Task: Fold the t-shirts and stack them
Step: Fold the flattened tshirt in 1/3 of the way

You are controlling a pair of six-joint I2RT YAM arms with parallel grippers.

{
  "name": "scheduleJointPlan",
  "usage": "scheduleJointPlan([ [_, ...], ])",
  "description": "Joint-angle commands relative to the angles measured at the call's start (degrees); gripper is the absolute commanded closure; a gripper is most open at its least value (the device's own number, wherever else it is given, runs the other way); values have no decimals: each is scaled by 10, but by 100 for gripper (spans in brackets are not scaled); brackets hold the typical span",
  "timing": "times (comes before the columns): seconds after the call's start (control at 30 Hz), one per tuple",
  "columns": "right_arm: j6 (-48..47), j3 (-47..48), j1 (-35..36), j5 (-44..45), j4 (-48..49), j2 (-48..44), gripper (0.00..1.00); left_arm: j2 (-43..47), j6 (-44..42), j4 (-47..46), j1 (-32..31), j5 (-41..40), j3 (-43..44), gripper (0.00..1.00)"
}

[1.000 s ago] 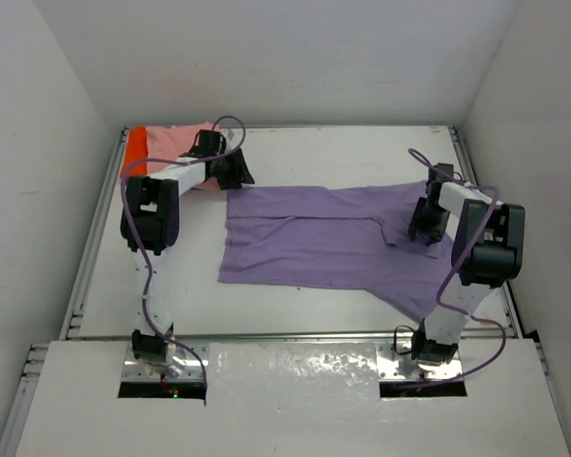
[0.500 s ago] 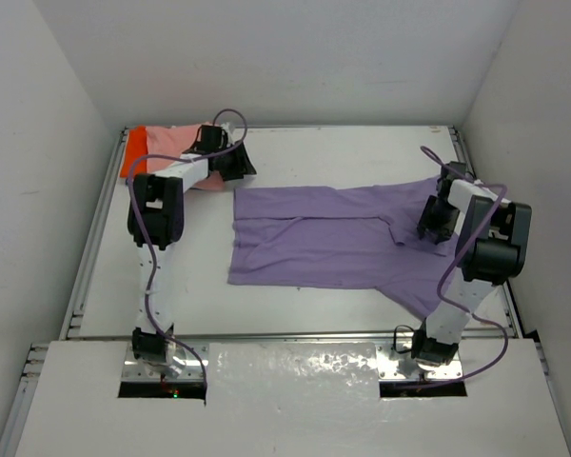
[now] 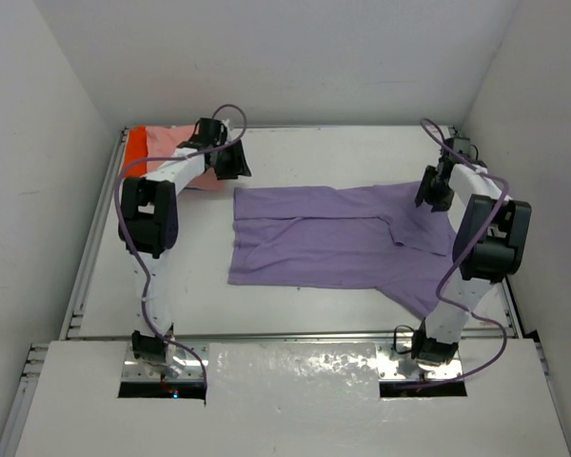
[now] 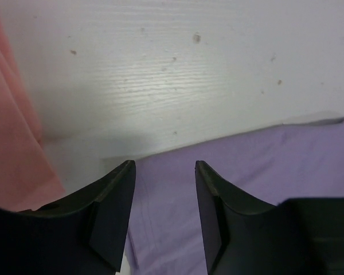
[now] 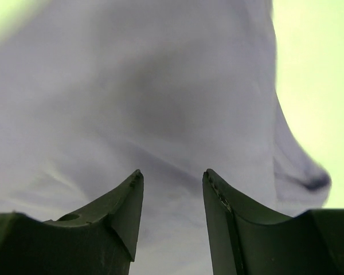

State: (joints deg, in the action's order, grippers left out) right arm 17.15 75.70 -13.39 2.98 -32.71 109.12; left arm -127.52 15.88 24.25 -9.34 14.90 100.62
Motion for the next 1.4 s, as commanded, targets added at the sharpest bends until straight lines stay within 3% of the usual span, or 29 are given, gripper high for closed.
scheduleJointPlan([
  [0.0, 11, 46, 10, -17, 55, 27, 56, 61, -11, -42, -16, 36, -18, 56],
  [0.2, 34, 87, 20, -6, 124, 84, 57, 60, 0, -77, -33, 77, -46, 57],
  [0.37, 24, 166, 21, -3, 88, 159, 58, 19, 6, -79, -37, 66, -36, 58],
  [0.93, 14, 224, 13, 112, 26, 225, 58, -51, -25, -37, -33, -51, -5, 59],
  [1.37, 28, 267, -23, 136, -20, 257, 58, -87, -11, -26, -28, -75, 66, 59],
])
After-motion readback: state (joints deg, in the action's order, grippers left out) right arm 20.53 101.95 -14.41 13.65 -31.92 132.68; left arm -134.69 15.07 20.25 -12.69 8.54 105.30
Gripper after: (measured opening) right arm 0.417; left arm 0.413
